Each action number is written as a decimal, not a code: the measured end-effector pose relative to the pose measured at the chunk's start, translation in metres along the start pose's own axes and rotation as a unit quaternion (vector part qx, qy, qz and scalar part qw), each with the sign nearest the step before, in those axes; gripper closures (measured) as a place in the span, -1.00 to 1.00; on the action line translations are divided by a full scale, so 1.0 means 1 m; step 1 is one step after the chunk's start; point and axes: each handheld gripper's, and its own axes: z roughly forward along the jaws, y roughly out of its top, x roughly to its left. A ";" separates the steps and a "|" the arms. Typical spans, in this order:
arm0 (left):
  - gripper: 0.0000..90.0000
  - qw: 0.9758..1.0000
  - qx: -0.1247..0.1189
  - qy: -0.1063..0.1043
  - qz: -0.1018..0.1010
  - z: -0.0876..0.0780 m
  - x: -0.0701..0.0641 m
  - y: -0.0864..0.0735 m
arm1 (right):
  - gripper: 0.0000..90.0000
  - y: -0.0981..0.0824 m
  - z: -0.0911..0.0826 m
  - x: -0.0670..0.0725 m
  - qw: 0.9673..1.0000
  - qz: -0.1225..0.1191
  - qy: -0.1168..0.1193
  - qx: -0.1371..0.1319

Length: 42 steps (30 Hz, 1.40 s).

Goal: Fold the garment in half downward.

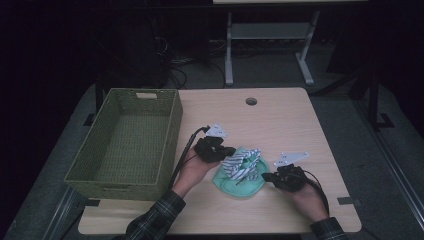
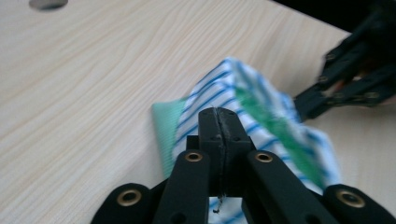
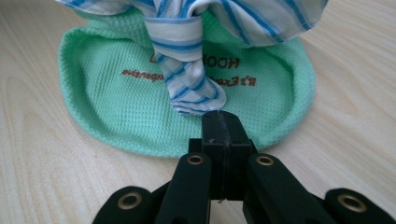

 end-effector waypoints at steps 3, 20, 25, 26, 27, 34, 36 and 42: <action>0.99 1.000 0.010 -0.005 -0.001 0.011 0.001 -0.002 | 0.99 -0.001 0.001 0.001 1.000 -0.001 0.001 0.004; 0.99 0.998 0.026 -0.050 0.025 0.036 -0.030 -0.002 | 0.99 -0.008 -0.008 -0.013 0.999 0.015 -0.034 0.010; 0.99 0.997 0.036 -0.066 0.035 0.044 -0.042 -0.003 | 0.99 -0.010 -0.012 -0.018 0.999 0.025 -0.044 0.007; 0.99 0.996 0.039 -0.068 0.037 0.046 -0.044 -0.004 | 0.99 -0.010 -0.013 -0.020 0.999 0.023 -0.047 0.006; 0.99 0.996 0.044 -0.070 0.045 0.047 -0.045 -0.004 | 0.99 -0.010 -0.014 -0.021 0.998 0.027 -0.048 0.006; 1.00 0.995 0.059 -0.071 0.047 0.059 -0.049 -0.011 | 0.99 -0.011 -0.017 -0.024 0.998 0.030 -0.054 0.000; 0.99 0.994 0.065 -0.069 0.052 0.060 -0.049 -0.012 | 0.99 -0.011 -0.017 -0.024 0.998 0.031 -0.054 -0.001; 0.95 0.995 0.055 -0.070 0.049 0.054 -0.050 -0.009 | 0.99 -0.010 -0.020 -0.027 0.998 0.040 -0.053 -0.012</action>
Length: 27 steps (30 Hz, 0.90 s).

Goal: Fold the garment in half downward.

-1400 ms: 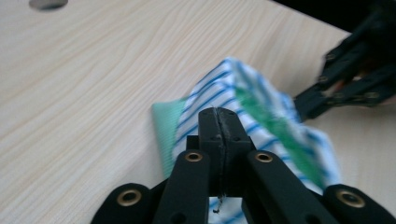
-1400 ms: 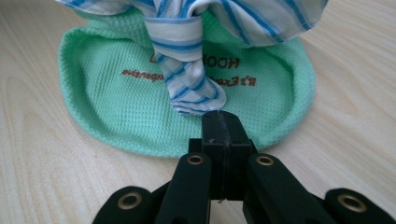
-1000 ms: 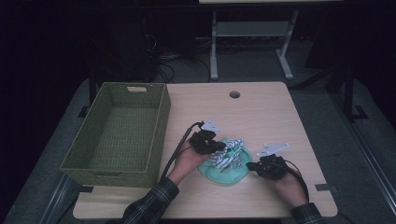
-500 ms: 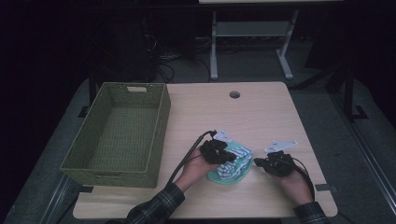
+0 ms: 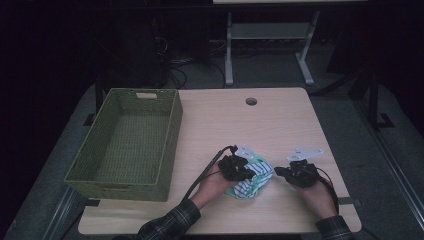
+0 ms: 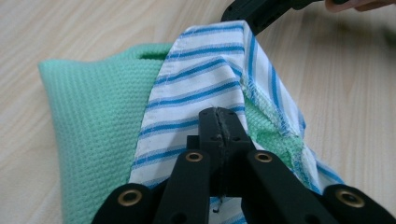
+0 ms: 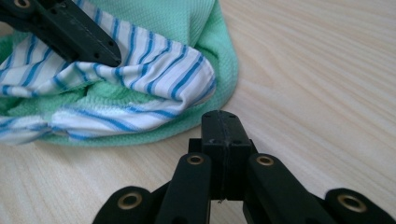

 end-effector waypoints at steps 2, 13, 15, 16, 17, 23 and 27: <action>0.93 1.000 -0.013 -0.002 -0.007 -0.006 0.000 0.001 | 0.99 0.002 -0.002 -0.002 1.000 0.002 0.001 -0.007; 0.95 0.999 -0.029 0.010 -0.023 -0.040 0.004 -0.003 | 0.99 0.026 -0.001 -0.006 0.999 -0.009 0.029 -0.018; 0.99 0.999 -0.027 0.020 -0.029 -0.044 0.005 -0.007 | 1.00 0.031 0.000 -0.007 0.999 -0.012 0.032 -0.025; 0.99 0.999 -0.024 0.024 -0.030 -0.046 0.006 -0.008 | 1.00 0.033 0.001 -0.007 0.999 -0.007 0.038 -0.030; 0.99 0.999 -0.027 0.026 -0.035 -0.048 0.006 -0.010 | 1.00 0.036 0.002 -0.007 0.999 -0.006 0.040 -0.027; 0.99 0.998 -0.020 0.043 -0.047 -0.061 0.005 -0.022 | 0.99 0.052 0.006 -0.007 0.998 -0.014 0.056 -0.040; 0.99 0.998 -0.014 0.044 -0.049 -0.067 0.004 -0.032 | 0.99 0.063 0.011 -0.002 0.997 -0.020 0.061 -0.048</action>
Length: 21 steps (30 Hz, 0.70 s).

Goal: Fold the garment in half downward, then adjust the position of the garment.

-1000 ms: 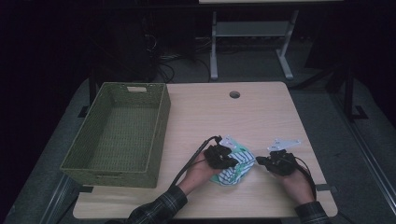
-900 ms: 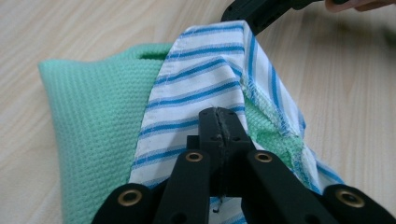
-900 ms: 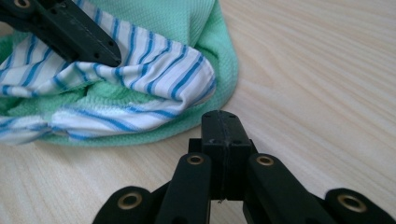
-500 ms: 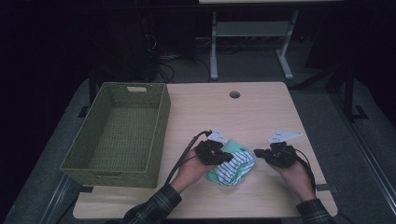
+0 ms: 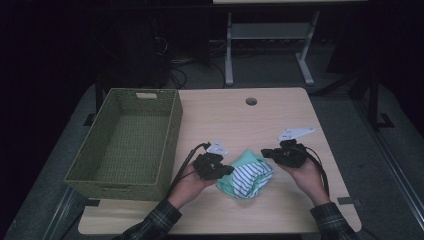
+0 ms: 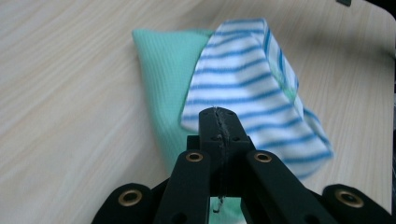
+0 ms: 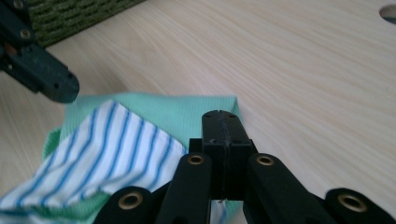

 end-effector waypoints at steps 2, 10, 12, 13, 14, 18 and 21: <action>0.99 1.000 0.003 0.002 -0.001 -0.003 0.002 -0.005 | 0.99 0.004 0.007 0.002 1.000 -0.006 0.007 0.004; 0.96 1.000 -0.004 0.008 -0.007 -0.007 0.005 -0.009 | 1.00 0.015 0.033 0.015 0.999 -0.017 0.025 0.017; 0.96 1.000 0.002 0.008 -0.004 -0.004 0.006 -0.009 | 0.99 0.017 0.039 0.016 0.999 -0.023 0.027 0.017; 0.96 1.000 -0.002 0.009 -0.009 -0.002 0.006 -0.009 | 0.99 0.017 0.042 0.016 0.999 -0.025 0.028 0.019; 0.96 1.000 0.000 0.010 -0.005 -0.001 0.007 -0.009 | 0.99 0.017 0.045 0.016 0.999 -0.023 0.028 0.024; 0.96 1.000 0.011 0.011 -0.002 0.009 0.009 -0.008 | 0.99 0.014 0.056 0.013 0.999 -0.020 0.026 0.034; 0.96 0.999 0.025 0.020 0.006 0.015 0.010 -0.009 | 0.99 0.011 0.064 0.012 0.999 -0.019 0.026 0.044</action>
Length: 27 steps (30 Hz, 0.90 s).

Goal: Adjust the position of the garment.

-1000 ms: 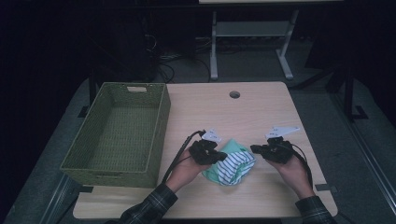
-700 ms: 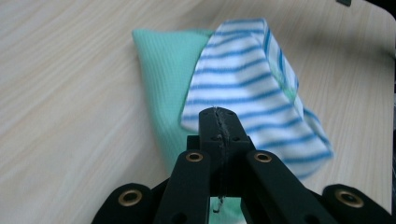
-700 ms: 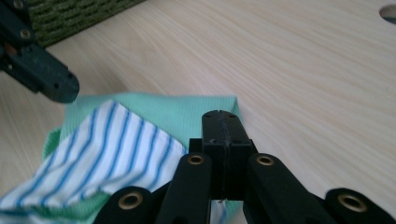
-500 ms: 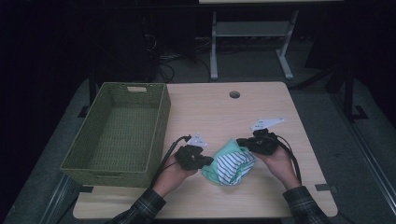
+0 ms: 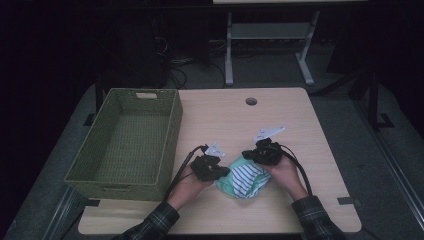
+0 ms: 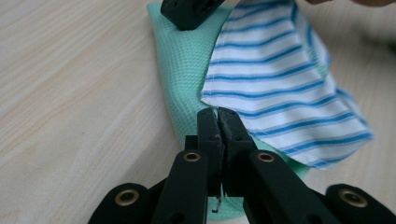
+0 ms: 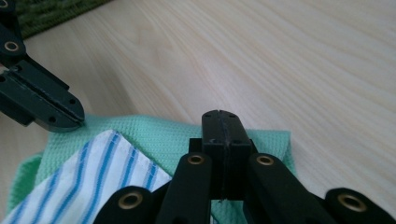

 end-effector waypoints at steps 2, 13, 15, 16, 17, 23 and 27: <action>0.96 1.000 0.012 0.006 0.005 0.002 0.000 -0.002 | 0.99 -0.002 0.005 -0.001 1.000 -0.003 -0.002 0.008; 0.99 0.999 0.043 0.021 0.015 0.009 0.004 -0.008 | 1.00 -0.007 0.016 -0.001 1.000 -0.007 -0.008 0.027; 0.96 0.999 0.038 0.018 0.011 0.007 0.003 -0.007 | 0.99 -0.006 0.014 -0.001 1.000 -0.008 -0.009 0.026; 0.94 0.999 0.037 0.016 0.011 0.004 0.004 -0.007 | 0.99 -0.006 0.011 -0.002 1.000 -0.006 -0.010 0.021; 0.93 0.999 0.032 0.018 0.011 0.001 0.003 -0.007 | 0.99 -0.006 0.007 -0.004 1.000 -0.003 -0.010 0.013; 0.93 1.000 0.007 0.006 0.002 -0.017 -0.006 -0.012 | 0.99 -0.009 -0.012 -0.018 0.999 0.014 -0.030 -0.005; 0.93 1.000 0.021 -0.001 0.007 -0.017 -0.013 -0.018 | 0.99 -0.013 -0.010 -0.024 0.999 0.020 -0.033 0.004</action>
